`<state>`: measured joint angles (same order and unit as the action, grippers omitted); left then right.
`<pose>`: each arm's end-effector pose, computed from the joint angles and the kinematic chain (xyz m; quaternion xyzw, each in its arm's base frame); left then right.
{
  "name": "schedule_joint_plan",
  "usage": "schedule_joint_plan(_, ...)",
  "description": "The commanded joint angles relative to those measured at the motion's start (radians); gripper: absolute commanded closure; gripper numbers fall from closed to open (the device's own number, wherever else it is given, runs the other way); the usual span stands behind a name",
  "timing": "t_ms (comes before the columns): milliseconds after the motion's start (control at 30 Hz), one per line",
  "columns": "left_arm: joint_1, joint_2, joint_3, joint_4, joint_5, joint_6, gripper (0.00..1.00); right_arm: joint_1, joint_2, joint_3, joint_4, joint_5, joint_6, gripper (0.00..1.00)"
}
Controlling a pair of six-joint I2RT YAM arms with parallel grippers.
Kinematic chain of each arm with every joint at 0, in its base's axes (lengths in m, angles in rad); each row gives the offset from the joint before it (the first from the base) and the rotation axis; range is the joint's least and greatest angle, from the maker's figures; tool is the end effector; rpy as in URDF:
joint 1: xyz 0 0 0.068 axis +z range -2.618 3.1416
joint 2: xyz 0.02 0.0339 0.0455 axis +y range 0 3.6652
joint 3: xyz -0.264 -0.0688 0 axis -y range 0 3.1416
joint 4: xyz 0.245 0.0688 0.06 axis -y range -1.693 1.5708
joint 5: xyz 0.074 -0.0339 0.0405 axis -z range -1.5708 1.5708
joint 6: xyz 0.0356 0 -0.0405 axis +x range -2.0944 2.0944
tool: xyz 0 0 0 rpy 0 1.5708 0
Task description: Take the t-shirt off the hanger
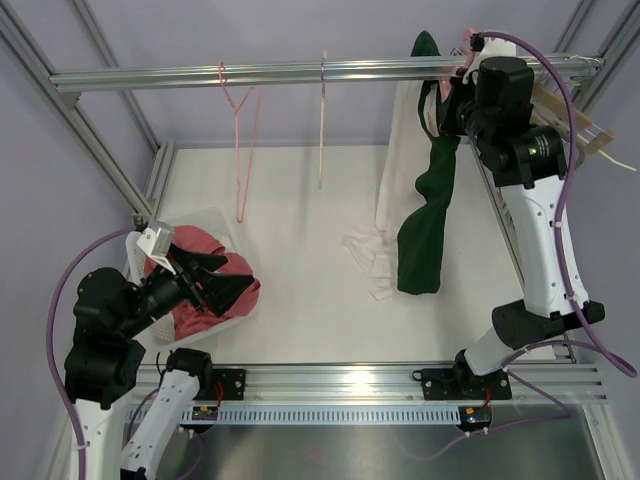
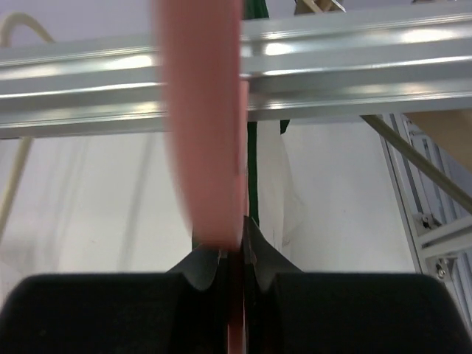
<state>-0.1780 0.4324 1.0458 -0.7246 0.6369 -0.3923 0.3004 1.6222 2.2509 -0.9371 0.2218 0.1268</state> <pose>0.0436 -0.0294 0.4028 0.1319 0.7261 -0.4020 0.5420 0.2889 0.0813 0.5368 -0.0045 0.8050 0.0370 0.5921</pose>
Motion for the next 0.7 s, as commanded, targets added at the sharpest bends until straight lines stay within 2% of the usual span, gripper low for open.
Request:
schedule_joint_plan(0, -0.005, 0.022, 0.037, 0.048, 0.053, -0.010, 0.01, 0.020, -0.114, -0.025, 0.182, -0.016, -0.030, 1.00)
schedule_joint_plan(167, -0.005, 0.046, 0.071, 0.051, 0.084, -0.019, 0.01, 0.029, -0.267, -0.334, 0.296, -0.007, 0.020, 1.00)
schedule_joint_plan(333, -0.005, 0.074, 0.121, 0.066, 0.118, -0.028, 0.01, 0.103, -0.419, -0.627, 0.397, 0.011, 0.085, 1.00)
schedule_joint_plan(533, -0.005, 0.115, 0.198, 0.100, 0.115, -0.054, 0.01, 0.284, -0.564, -0.839, 0.452, 0.137, 0.166, 1.00)
schedule_joint_plan(667, -0.005, 0.143, 0.240, 0.122, 0.119, -0.072, 0.01, 0.350, -0.649, -0.945, 0.494, 0.218, 0.238, 1.00)
